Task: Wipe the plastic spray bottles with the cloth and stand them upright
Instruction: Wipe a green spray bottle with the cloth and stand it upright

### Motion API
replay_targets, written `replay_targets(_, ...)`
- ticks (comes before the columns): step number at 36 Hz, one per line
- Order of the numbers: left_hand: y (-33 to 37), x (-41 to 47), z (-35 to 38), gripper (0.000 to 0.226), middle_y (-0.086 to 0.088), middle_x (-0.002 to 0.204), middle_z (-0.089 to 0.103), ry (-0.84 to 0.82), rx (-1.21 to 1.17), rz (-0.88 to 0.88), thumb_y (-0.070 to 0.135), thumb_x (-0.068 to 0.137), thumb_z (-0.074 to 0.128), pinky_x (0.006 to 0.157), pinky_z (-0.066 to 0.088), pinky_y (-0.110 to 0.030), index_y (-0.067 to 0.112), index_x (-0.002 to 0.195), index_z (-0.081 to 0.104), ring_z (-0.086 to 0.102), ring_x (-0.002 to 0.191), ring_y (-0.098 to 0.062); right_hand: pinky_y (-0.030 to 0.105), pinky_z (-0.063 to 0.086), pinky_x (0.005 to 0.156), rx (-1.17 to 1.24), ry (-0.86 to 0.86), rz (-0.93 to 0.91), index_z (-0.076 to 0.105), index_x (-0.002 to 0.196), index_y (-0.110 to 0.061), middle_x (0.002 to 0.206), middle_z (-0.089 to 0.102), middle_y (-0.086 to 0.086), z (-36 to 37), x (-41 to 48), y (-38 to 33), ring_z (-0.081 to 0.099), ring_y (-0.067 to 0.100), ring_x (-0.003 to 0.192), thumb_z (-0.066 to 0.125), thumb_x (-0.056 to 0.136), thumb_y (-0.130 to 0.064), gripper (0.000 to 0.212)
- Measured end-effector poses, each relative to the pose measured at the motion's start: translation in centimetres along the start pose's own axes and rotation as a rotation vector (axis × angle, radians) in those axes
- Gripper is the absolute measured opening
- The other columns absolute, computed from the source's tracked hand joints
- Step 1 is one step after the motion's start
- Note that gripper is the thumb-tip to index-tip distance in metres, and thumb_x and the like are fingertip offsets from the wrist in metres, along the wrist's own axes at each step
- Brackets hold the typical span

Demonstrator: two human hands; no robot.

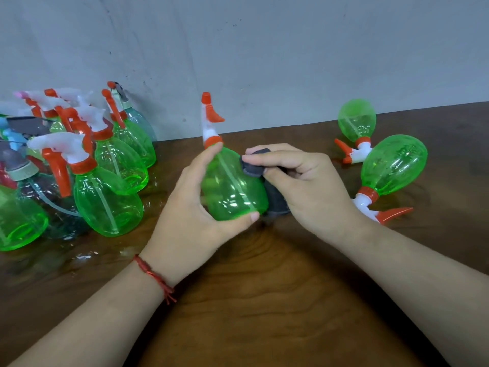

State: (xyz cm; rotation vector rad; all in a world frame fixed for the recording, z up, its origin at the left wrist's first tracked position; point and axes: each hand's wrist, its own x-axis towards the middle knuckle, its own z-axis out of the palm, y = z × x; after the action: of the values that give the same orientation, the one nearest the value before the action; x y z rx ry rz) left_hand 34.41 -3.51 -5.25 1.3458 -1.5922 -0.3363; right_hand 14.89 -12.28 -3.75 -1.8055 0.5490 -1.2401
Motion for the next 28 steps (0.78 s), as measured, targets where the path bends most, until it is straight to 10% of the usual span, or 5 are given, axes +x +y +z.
replay_targets(6,-0.7,0.7,-0.7,0.111,0.004,0.146,0.063,0.173,-0.02,-0.122,0.055,0.062,0.097,0.113,0.052,-0.044,0.054,0.155,0.037,0.065,0.132,-0.016,0.027,0.051,0.107,-0.141,-0.093,-0.08,0.084,0.112,-0.016,0.127,0.073,-0.006,0.5,-0.9,-0.4,0.066,0.014,0.124,0.059,0.1,0.009,0.037)
replay_targets(18,2.5,-0.8,0.1,0.111,0.01,0.15,0.057,-0.154,-0.17,0.016,0.014,0.07,0.1,0.112,0.053,-0.041,0.03,0.159,0.037,0.062,0.136,-0.021,0.025,0.055,0.103,0.141,0.104,0.033,0.078,0.122,-0.015,0.12,0.079,-0.005,0.1,0.2,-0.7,0.072,0.009,0.117,0.058,0.104,0.006,0.034)
replay_targets(28,2.3,-0.4,-0.1,0.115,0.014,0.157,0.048,-0.193,0.027,0.091,0.034,0.071,0.099,0.12,0.046,-0.036,0.034,0.164,0.032,0.053,0.145,-0.016,0.026,0.057,0.099,0.268,0.102,0.072,0.077,0.121,-0.008,0.113,0.081,0.0,-0.5,0.6,-0.9,0.075,0.013,0.111,0.059,0.103,0.007,0.029)
